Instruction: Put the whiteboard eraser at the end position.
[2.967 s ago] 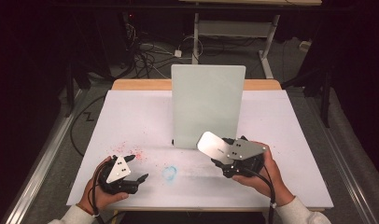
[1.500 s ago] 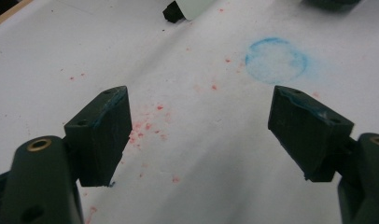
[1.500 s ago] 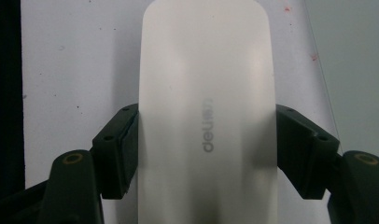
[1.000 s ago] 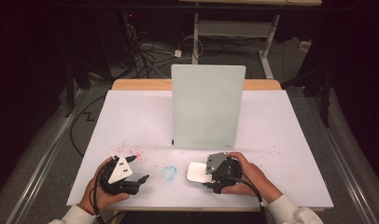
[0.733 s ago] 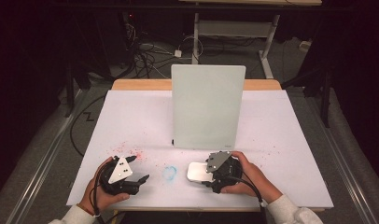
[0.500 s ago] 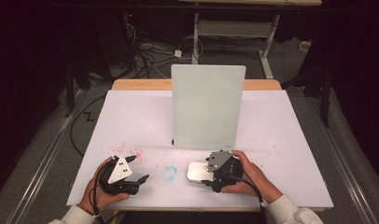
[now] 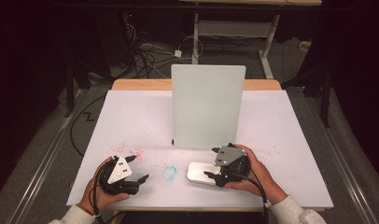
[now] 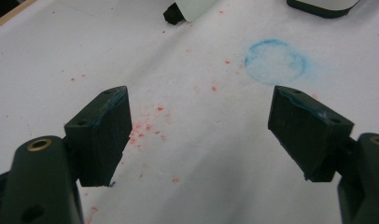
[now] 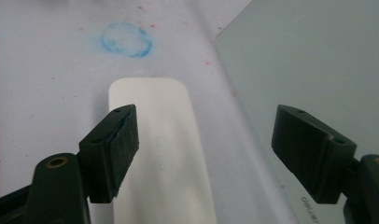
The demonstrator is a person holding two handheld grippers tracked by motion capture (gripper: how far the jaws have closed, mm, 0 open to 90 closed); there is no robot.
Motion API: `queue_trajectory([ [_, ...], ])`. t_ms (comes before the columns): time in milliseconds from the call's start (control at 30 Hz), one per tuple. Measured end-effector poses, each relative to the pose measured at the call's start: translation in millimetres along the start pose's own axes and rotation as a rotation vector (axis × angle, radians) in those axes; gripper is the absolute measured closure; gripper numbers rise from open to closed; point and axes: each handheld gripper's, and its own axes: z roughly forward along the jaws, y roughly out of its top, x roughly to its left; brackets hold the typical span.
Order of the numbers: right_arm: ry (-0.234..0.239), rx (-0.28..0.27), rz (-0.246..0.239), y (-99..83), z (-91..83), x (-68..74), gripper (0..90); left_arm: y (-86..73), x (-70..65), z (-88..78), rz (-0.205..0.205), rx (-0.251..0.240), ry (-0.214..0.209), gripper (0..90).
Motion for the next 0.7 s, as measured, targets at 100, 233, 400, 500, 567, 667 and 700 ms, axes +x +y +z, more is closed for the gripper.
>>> queue_trajectory([
  [100, -0.046, -0.029, 0.017, -1.3, -8.8, -2.7, 24.0, 0.1, -0.1, 0.5, -0.01, 0.004, -0.007, 20.9],
  [233, -0.129, -0.066, 0.033, -5.7, -21.9, -7.4, 24.5, 1.0, 0.4, 1.2, -0.001, -0.001, -0.001, 20.9],
  [400, -0.222, -0.114, 0.074, -16.1, -41.0, -15.4, 25.0, 1.1, 0.6, 2.2, -0.001, 0.002, -0.002, 20.9],
  [500, -0.27, -0.139, 0.093, -24.9, -51.3, -20.0, 25.4, 1.2, 0.9, 2.1, -0.005, 0.002, -0.001, 20.9],
  [567, -0.304, -0.155, 0.119, -32.0, -57.4, -22.9, 25.4, 1.3, 1.1, 2.1, -0.006, 0.001, 0.001, 20.9],
  [667, -0.359, -0.171, 0.149, -43.0, -66.2, -26.0, 24.9, 1.6, 1.6, 2.6, -0.01, 0.0, 0.002, 20.9],
  [700, -0.372, -0.175, 0.163, -46.5, -69.1, -26.9, 24.5, 1.7, 1.9, 2.7, -0.01, -0.001, 0.002, 20.9],
])
